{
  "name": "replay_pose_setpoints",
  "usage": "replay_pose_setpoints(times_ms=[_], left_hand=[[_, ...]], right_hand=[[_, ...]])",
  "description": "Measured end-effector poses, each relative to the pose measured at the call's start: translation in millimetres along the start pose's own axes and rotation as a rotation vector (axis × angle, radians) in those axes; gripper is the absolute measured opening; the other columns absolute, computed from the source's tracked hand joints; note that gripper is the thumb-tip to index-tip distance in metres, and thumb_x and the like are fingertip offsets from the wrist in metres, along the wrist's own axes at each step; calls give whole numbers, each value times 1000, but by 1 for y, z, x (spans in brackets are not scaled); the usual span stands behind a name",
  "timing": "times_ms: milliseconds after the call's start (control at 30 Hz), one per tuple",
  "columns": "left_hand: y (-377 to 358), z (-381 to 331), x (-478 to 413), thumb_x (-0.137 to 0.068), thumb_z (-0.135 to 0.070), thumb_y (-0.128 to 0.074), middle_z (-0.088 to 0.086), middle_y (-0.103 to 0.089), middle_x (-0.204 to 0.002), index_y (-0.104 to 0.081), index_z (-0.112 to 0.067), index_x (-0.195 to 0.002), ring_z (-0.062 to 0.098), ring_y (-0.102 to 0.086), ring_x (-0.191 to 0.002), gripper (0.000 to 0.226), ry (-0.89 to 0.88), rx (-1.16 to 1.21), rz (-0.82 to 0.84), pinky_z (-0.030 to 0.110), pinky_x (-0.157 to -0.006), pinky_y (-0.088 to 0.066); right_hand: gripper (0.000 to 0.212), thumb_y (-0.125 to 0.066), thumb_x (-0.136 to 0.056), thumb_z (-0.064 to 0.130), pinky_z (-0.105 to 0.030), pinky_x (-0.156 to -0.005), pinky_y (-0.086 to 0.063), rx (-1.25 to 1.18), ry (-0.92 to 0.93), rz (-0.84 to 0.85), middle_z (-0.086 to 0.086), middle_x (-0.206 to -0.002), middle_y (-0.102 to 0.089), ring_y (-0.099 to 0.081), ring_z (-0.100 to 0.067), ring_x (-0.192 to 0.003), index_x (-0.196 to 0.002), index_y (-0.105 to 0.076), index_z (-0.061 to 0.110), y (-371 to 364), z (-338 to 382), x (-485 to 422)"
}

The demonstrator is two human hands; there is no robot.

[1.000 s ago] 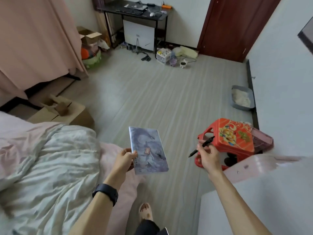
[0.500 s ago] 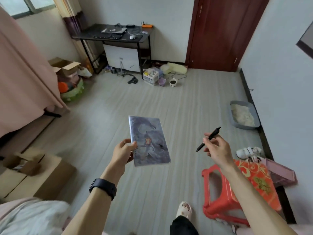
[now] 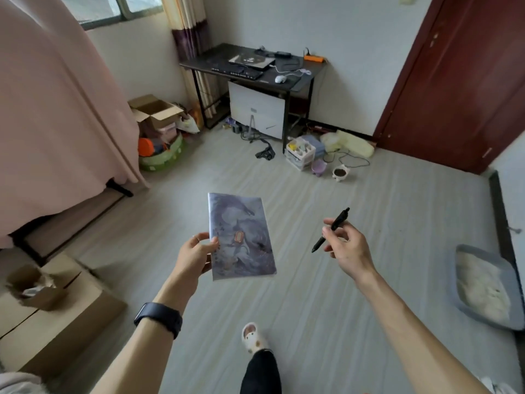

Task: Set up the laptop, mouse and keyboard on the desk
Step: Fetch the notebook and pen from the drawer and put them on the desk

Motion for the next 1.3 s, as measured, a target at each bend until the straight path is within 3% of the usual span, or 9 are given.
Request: replay_pose_setpoints(times_ms=[133,267,500,767,1067,1300], left_hand=[[-17,-46,-105,-95,-16,-63,11,-70,-96,-59,-10,-118,26,-67,-80,25,8,24,7,35,-71,-53],[-44,-101,-192,-95,-17,-62,15,-71,-101,-60,-11,-114,24,-69,-78,20,10,-9,47,31,-66,-52],[-87,-179,-318,-95,-17,-62,9,-72,-93,-60,-11,-114,21,-71,-74,20,12,-77,83,27,-62,-52],[-124,-240,-460,-95,-17,-62,9,-75,-88,-61,-13,-110,19,-72,-71,15,35,-161,16,28,-61,-54],[-133,-320,-604,-94,-16,-63,14,-74,-97,-62,-14,-111,25,-72,-77,17,96,-27,-144,32,-66,-55],[-125,-382,-747,-94,-16,-64,11,-75,-93,-63,-13,-112,25,-72,-77,18,95,42,-167,33,-66,-55]], right_hand=[[9,-65,-96,34,-47,-82,-56,17,-2,-5,6,-78,-67,-71,-11,-71,-103,-67,39,-28,18,-102],[11,-65,-96,32,-49,-82,-56,29,-17,-34,14,-70,-66,-70,-15,-73,-103,-67,41,-42,40,-188],[11,-65,-96,30,-47,-82,-56,13,-76,-66,13,-68,-66,-70,-15,-73,-103,-67,39,-67,47,-326],[10,-65,-96,32,-41,-80,-56,-23,-97,65,15,-67,-65,-70,-12,-74,-103,-68,38,-134,52,-512],[11,-67,-95,31,-32,-72,-54,-2,-40,226,7,-75,-65,-67,-10,-69,-103,-70,37,-212,123,-713],[12,-67,-94,32,-38,-75,-55,33,17,245,14,-71,-63,-69,-11,-70,-99,-70,42,-292,173,-868]])
Point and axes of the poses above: each hand's wrist, its own x-axis away from the middle knuckle, its own y-axis out of the back of the hand, z = x × y, the point moved 4 cm from there along -x, towards the middle knuckle
